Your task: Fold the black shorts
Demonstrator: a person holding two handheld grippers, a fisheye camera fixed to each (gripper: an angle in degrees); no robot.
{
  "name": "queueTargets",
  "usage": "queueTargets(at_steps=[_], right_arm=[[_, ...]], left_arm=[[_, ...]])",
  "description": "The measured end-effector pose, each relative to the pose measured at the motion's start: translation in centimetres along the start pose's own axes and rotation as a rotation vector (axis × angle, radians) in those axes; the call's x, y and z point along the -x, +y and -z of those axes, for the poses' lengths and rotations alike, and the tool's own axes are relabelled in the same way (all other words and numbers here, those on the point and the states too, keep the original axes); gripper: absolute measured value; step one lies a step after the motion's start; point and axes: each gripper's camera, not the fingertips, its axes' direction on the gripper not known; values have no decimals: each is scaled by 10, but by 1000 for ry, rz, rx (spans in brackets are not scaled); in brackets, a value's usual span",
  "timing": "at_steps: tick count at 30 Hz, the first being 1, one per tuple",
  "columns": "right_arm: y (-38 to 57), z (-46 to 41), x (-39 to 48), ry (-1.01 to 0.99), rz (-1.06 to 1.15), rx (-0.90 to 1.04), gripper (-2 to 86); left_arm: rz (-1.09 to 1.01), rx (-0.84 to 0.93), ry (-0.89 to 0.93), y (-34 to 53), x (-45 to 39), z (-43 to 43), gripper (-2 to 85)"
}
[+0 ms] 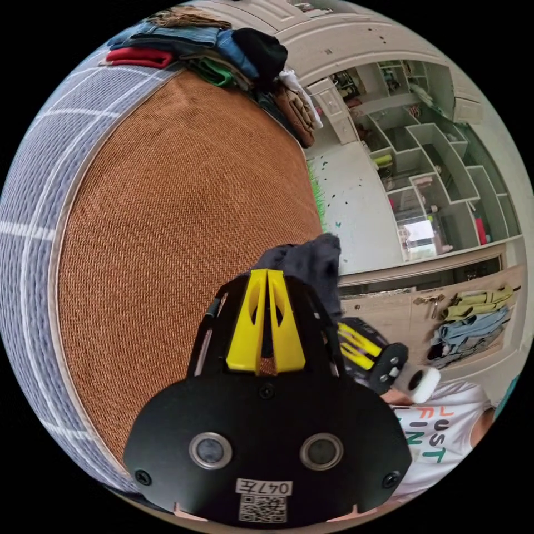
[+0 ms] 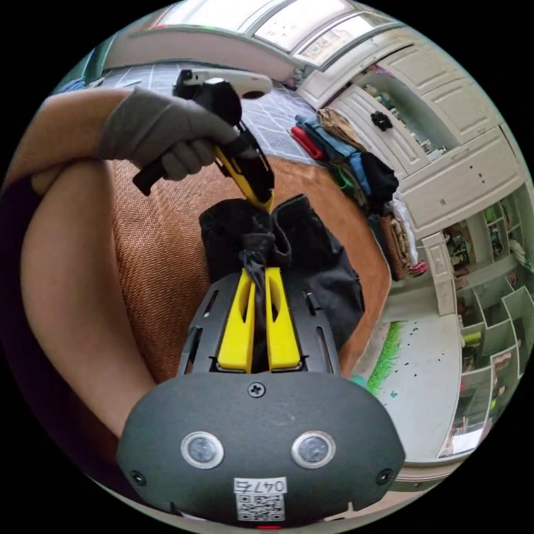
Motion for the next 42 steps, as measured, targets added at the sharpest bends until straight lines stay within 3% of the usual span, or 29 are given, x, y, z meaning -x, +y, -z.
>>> queueTargets(at_steps=[3, 9, 13, 16, 19, 24, 33, 35, 37, 39, 42], right_arm=[[-12, -15, 10, -53, 17, 58, 36], [21, 50, -60, -341, -106, -206, 35], [49, 22, -124, -401, -377, -169, 0], [32, -15, -130, -460, -375, -99, -4], [7, -32, -108, -576, -282, -82, -4], [-5, -51, -60, -500, -188, -19, -4], [13, -55, -71, -462, -176, -38, -2], [42, -20, -108, -490, -276, -199, 10], [79, -1, -141, -401, -412, -283, 31], [118, 0, -172, -303, -551, -266, 64], [181, -22, -220, -300, -763, -171, 98]], left_arm=[[-8, -39, 25, 10, -2, 10, -10], [-211, -175, 13, 27, -53, 53, -10], [-472, -104, 17, 19, -122, 32, -10], [-503, -9, -127, 11, -145, 6, -10], [-418, 79, -123, 10, -124, -9, -10], [-194, 156, -97, 2, -71, -16, -10], [-300, 122, -186, 0, -112, 31, -2], [-287, -62, -138, 14, -125, 101, 21], [-223, -96, -179, 27, -122, 141, 78], [-149, -36, -241, 35, -111, 157, 129], [-55, 178, -167, 32, -84, 143, 178]])
